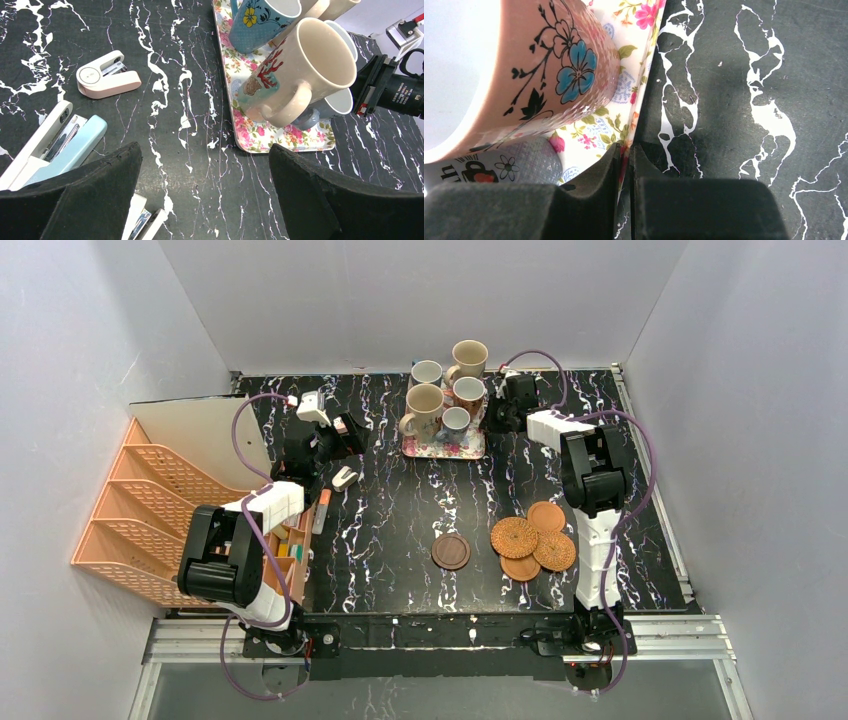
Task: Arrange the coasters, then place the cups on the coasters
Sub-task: Move the tray to the corner of the board.
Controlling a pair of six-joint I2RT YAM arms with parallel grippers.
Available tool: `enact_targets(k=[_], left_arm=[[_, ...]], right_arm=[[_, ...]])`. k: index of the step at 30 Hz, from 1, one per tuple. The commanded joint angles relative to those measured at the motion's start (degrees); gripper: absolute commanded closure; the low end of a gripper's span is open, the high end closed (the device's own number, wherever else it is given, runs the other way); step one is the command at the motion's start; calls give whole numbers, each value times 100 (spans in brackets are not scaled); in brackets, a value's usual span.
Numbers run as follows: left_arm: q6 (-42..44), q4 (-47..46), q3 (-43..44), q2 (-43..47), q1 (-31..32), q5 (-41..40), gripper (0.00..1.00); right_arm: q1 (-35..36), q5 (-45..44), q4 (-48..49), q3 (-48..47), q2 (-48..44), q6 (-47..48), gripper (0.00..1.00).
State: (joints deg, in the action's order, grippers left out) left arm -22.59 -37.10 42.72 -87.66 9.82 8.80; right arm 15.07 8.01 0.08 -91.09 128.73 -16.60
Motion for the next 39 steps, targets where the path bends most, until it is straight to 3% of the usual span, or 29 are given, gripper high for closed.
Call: enact_targets(k=[1, 39], left_arm=[[-4, -62, -45, 219, -42, -58, 5], [-61, -69, -84, 337, -77, -56, 4]], right_arm=[[-316, -43, -834, 33, 283, 64, 96], [-2291, -119, -612, 885, -545, -548, 99]])
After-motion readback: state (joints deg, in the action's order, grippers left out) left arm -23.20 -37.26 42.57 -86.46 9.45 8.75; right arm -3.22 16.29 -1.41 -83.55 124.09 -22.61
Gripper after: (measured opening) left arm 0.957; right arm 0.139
